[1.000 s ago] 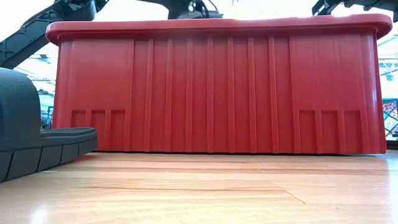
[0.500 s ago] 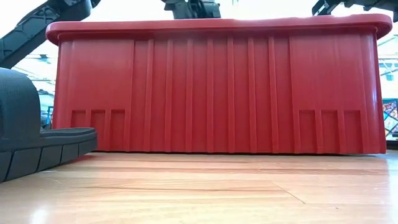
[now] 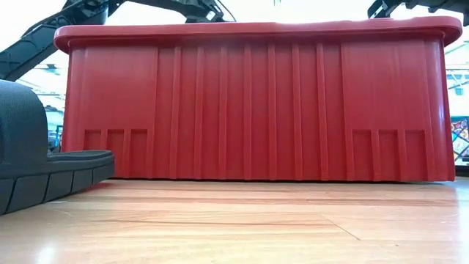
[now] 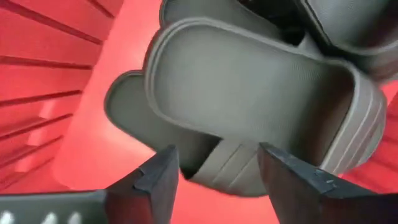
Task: Pick and place slides into bin
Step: Put the black slides into the red bin
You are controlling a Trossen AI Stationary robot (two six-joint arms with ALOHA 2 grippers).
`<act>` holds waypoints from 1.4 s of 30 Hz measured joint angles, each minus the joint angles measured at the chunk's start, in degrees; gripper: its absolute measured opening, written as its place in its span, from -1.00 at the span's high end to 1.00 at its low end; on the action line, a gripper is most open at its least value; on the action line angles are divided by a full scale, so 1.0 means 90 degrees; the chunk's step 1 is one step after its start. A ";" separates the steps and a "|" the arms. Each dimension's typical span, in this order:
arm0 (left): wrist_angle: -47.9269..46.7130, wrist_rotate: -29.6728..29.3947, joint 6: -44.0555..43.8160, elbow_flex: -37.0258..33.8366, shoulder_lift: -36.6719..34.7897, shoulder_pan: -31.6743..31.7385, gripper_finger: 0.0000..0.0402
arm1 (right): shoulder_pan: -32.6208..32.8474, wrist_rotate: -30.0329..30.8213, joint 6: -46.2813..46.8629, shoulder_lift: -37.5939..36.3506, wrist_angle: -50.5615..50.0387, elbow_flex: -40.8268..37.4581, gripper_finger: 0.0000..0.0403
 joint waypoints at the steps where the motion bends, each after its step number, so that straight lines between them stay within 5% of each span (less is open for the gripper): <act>1: 0.0035 -0.0002 -0.0167 0.0000 0.0015 -0.0002 -0.01 | -0.0001 0.0000 0.0000 0.0002 0.0000 0.0000 1.00; 13: -0.0205 -0.0365 -0.0389 -0.0012 0.0018 -0.0287 0.94 | 0.0000 0.0000 0.0000 0.0002 -0.0002 0.0002 1.00; 28: -0.0110 -0.0805 -0.0835 -0.1514 0.0008 -0.0218 1.00 | -0.0001 0.0000 0.0022 0.0002 0.0000 0.0002 1.00; 36: 0.0881 -0.1228 0.0736 -0.1613 0.0011 -0.0428 1.00 | -0.0001 0.0002 0.0000 0.0002 -0.0002 0.0002 1.00; 42: 0.1284 -0.1283 0.0865 -0.1613 0.0013 -0.0439 1.00 | -0.0001 0.0002 0.0122 0.0001 -0.0002 0.0001 1.00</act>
